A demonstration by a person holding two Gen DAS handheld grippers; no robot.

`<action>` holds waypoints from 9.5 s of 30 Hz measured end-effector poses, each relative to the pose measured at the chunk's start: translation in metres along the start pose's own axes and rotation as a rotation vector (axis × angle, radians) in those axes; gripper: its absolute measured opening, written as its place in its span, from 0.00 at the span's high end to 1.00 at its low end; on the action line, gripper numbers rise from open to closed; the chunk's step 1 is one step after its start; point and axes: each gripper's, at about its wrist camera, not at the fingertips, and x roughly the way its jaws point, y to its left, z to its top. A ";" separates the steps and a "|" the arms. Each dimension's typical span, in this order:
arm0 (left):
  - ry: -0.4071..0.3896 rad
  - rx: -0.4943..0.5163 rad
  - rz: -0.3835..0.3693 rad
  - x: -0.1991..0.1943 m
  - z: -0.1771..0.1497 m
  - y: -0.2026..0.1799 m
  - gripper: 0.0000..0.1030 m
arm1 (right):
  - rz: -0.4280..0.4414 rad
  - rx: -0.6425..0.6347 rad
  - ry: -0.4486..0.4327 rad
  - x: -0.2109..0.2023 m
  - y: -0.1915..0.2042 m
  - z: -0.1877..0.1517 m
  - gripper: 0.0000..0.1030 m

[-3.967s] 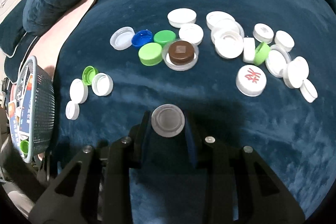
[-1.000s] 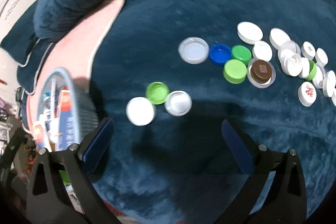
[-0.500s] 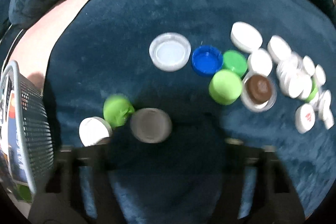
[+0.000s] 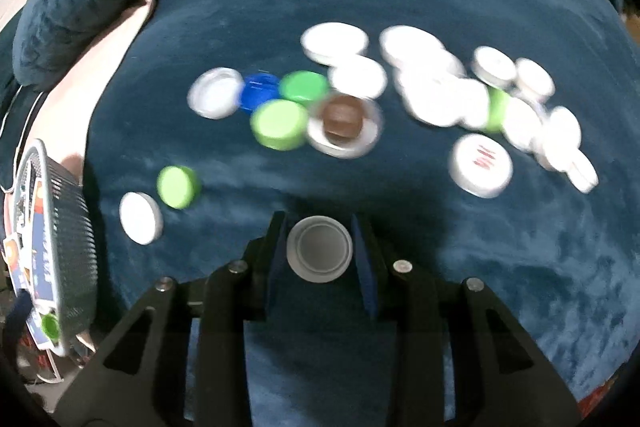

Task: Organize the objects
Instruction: 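Grasp a clear-topped white cap with the right gripper while the left grasps a white cap, then carry both caps over the mesh basket and open both grippers, then move both open grippers back over the scattered caps, then grasp the red-printed white cap with the right gripper while the left grasps a green cap, then carry both caps over the mesh basket and open both grippers, then move both open grippers back over the scattered caps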

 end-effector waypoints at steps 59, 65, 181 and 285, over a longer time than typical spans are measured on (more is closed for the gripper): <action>-0.266 -0.340 0.210 -0.113 0.002 0.182 0.61 | 0.371 -0.197 -0.111 -0.077 0.171 0.006 0.67; -0.243 -0.443 0.238 -0.125 -0.018 0.233 0.61 | 0.440 -0.310 -0.100 -0.070 0.246 -0.005 0.67; -0.190 -0.475 0.312 -0.114 -0.007 0.242 0.04 | 0.436 -0.178 -0.177 -0.057 0.226 0.025 0.00; 0.113 0.006 0.077 0.043 0.113 -0.047 0.01 | 0.253 0.032 -0.042 -0.036 -0.097 0.021 0.70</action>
